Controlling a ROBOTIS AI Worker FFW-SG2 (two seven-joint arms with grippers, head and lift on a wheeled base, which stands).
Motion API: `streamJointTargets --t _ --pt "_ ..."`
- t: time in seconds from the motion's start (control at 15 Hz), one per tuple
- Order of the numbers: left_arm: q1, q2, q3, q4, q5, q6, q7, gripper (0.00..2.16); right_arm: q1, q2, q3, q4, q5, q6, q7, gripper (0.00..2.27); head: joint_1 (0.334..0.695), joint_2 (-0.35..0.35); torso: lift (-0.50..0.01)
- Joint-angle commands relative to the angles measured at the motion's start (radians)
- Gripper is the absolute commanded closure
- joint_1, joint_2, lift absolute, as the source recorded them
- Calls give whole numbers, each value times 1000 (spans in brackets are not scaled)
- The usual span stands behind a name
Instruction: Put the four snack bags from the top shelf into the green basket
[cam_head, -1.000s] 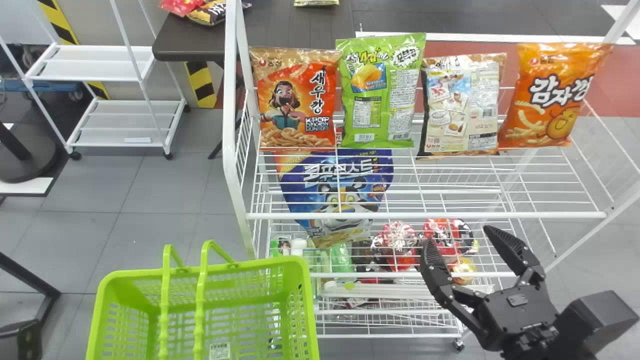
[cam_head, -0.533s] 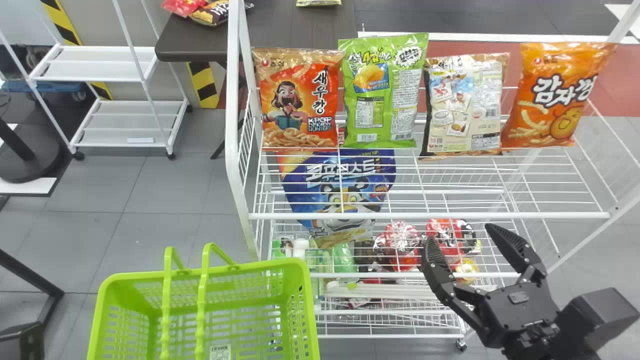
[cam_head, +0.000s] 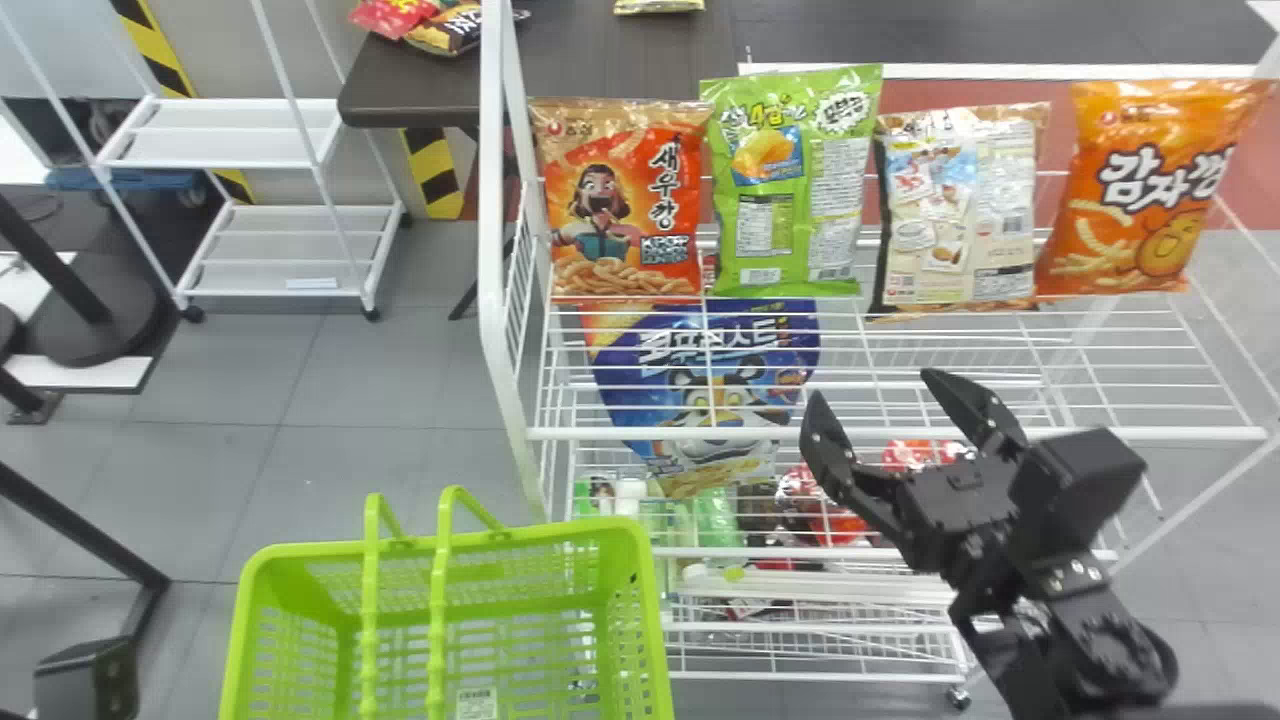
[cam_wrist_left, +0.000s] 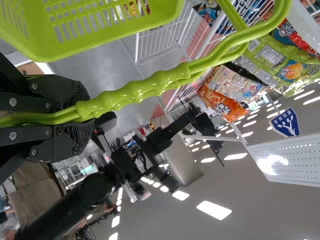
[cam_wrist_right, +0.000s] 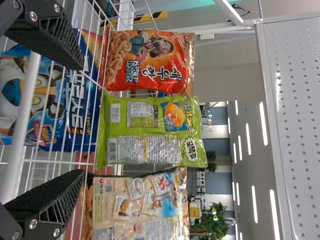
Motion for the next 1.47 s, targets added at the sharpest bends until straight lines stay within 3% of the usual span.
streamJointTargets --t 0.0,0.33,0.47,1.0,1.4 --pt "0 2 0 1 0 0 -10 2145 -141 6 54 114 -9 26 -6 76 695 84 0" --pt "-43 23 -28 26 5 7 -10 2145 -394 6 125 381 -43 -60 -6 76 695 172 0" --pt "-56 38 -42 41 8 16 -10 2145 -501 6 140 497 -97 -88 -4 73 695 170 0" --pt "-43 37 -43 38 18 13 -10 2145 -816 6 163 964 -411 -106 240 76 695 187 0" --pt "-39 31 -46 32 18 13 -10 2145 -958 6 177 1145 -416 -97 345 76 695 179 0"
